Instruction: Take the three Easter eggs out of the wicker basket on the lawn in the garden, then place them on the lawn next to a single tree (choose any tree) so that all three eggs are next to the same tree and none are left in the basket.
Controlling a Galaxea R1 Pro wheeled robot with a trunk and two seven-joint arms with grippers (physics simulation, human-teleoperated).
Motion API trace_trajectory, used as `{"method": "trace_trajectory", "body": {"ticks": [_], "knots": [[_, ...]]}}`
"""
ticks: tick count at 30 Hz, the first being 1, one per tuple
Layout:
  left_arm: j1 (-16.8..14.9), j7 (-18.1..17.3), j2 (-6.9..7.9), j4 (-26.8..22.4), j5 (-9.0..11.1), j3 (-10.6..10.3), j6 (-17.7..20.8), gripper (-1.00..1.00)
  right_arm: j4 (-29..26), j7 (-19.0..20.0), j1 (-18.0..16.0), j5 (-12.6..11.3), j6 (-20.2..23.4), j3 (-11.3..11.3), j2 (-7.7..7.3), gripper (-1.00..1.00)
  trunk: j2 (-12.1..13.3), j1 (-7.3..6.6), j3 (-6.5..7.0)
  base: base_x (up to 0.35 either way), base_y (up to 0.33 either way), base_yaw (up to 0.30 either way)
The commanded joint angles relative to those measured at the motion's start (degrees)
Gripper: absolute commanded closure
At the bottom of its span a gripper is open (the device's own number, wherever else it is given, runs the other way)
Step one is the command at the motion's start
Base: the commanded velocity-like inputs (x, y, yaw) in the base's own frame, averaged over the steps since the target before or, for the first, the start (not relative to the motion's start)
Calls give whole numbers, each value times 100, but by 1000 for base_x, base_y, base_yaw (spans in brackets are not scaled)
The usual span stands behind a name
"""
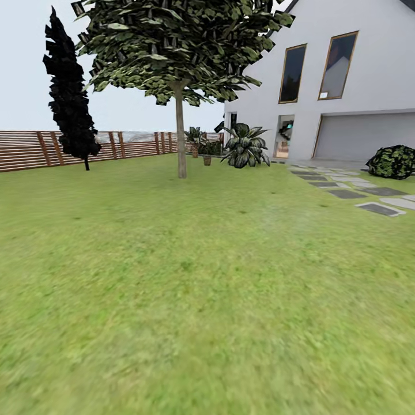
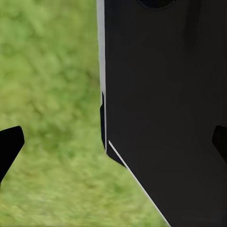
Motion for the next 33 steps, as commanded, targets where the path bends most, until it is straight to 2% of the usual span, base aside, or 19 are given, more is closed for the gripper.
{"method": "trace_trajectory", "body": {"ticks": [1,33], "knots": [[0,-4,1,-4,-1,0,2,-100,-1,0,-2,-1,-2,-3,0,-100,-2,3,-4,333,-123,0],[5,-4,1,-4,-1,0,1,-100,-1,0,-2,14,-2,6,0,-100,-2,3,-4,333,-123,0]]}}
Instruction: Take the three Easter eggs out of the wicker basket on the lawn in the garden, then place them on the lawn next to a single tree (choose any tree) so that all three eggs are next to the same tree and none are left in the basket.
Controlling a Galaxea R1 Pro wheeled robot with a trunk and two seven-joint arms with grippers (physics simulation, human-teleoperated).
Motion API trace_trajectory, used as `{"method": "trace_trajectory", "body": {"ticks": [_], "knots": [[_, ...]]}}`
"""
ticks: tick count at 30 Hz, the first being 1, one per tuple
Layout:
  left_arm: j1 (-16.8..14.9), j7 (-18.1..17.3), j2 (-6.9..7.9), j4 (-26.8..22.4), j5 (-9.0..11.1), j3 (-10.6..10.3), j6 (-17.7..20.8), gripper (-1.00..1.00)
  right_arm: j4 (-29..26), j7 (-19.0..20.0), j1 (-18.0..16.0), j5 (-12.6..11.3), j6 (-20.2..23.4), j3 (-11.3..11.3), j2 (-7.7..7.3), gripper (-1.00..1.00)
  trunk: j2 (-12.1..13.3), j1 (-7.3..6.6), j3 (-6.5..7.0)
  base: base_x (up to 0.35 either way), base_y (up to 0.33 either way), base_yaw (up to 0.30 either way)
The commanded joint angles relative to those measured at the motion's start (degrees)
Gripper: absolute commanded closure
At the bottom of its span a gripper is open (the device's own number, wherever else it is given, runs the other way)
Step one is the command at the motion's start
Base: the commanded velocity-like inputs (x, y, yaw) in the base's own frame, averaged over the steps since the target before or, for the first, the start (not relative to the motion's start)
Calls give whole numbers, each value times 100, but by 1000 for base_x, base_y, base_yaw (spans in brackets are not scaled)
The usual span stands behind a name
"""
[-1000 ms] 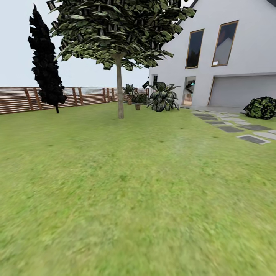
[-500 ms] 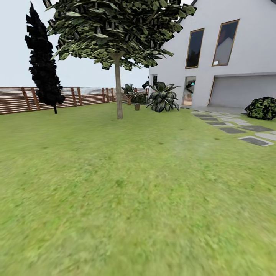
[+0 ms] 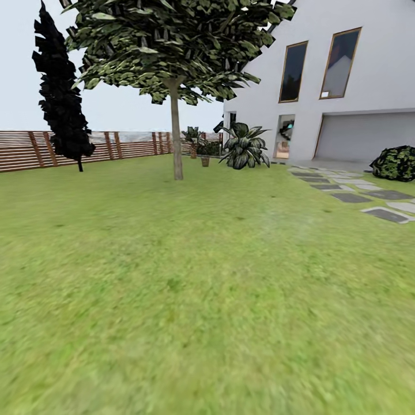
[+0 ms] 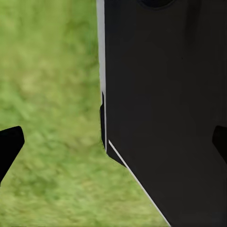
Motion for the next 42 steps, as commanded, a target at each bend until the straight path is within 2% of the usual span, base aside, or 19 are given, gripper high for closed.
{"method": "trace_trajectory", "body": {"ticks": [1,42], "knots": [[0,-4,1,-5,-1,0,3,-100,-1,0,-2,2,-2,-2,0,-100,-2,3,-4,333,-123,0],[-4,-4,1,-6,-1,0,3,-100,-1,0,-2,9,-2,-2,2,-100,-2,3,-4,333,-123,0]]}}
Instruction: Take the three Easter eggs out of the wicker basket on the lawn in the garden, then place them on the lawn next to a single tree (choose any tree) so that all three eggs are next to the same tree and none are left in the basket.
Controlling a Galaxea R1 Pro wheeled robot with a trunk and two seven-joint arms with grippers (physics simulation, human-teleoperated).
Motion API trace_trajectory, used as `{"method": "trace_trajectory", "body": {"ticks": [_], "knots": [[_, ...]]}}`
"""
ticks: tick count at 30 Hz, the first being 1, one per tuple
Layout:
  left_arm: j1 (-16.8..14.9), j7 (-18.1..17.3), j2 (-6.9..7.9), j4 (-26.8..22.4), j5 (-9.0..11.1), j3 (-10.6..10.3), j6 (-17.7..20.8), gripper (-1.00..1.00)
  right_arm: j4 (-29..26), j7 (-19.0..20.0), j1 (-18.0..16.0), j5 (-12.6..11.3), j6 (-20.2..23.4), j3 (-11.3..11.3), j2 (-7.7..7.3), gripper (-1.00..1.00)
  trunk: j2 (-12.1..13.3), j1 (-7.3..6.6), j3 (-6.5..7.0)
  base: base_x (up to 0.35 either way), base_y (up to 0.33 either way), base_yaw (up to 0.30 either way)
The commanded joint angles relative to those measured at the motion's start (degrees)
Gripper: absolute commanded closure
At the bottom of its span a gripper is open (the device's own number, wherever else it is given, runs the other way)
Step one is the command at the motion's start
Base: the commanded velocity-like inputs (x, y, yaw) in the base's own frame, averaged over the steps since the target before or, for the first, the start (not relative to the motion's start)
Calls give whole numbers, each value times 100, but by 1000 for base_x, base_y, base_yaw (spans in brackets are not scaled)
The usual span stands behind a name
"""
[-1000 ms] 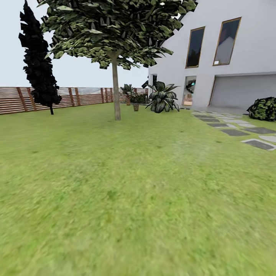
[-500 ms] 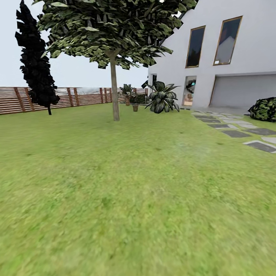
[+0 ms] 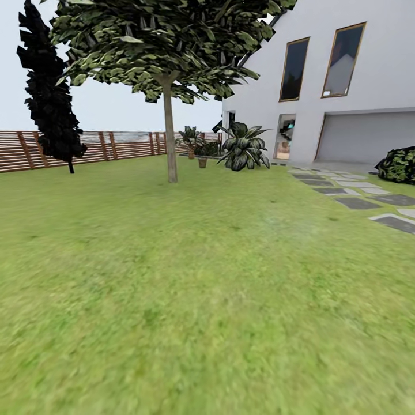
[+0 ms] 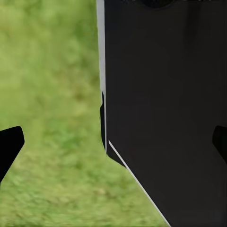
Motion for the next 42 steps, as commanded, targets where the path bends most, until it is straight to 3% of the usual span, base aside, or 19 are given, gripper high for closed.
{"method": "trace_trajectory", "body": {"ticks": [1,36,42], "knots": [[0,-4,1,-6,-1,0,3,-100,-1,0,-2,1,-2,-2,0,-100,-2,3,-4,333,-123,0],[2,-4,1,-9,16,0,3,-100,-1,0,-2,1,-2,6,6,-100,-2,3,-4,333,-123,0],[1,-4,1,-9,12,0,3,-100,-1,0,-2,2,-7,22,14,-100,-2,3,-4,333,-123,156]]}}
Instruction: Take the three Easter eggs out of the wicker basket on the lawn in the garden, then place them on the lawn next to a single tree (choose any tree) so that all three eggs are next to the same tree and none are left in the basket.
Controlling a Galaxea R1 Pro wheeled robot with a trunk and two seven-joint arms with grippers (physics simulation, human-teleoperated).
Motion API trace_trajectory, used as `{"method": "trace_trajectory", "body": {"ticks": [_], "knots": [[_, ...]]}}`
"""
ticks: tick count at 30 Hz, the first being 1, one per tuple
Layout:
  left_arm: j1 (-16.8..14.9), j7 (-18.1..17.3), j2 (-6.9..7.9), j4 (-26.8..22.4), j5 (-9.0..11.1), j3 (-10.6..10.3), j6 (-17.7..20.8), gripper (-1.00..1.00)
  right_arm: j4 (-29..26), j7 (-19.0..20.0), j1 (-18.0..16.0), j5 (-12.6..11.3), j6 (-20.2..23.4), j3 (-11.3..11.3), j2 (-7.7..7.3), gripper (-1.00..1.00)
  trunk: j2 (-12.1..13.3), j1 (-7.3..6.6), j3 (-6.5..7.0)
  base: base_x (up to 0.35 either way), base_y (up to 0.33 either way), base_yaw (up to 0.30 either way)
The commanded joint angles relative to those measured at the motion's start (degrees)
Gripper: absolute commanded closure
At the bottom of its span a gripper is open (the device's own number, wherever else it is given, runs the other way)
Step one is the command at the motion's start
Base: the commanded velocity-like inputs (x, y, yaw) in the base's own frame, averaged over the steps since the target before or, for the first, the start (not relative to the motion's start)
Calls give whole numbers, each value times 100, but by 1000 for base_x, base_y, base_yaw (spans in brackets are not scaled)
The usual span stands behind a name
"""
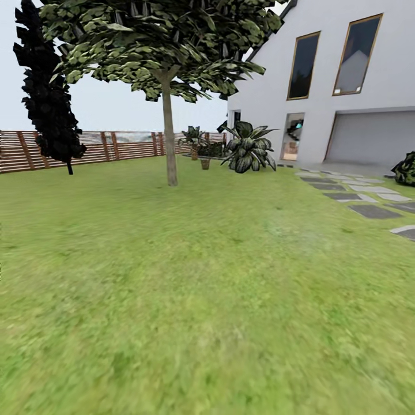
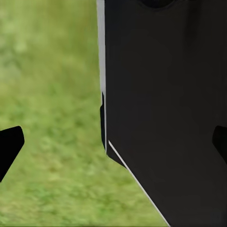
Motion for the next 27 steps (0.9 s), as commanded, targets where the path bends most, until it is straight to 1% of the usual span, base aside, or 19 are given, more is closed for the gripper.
{"method": "trace_trajectory", "body": {"ticks": [1,27], "knots": [[3,-4,1,-7,-1,0,2,-100,-1,0,-2,0,-1,0,0,-100,-2,3,-4,333,-123,77],[0,-4,0,-6,2,0,2,-100,-1,0,-2,4,2,4,-8,-100,-2,3,-4,333,-123,5]]}}
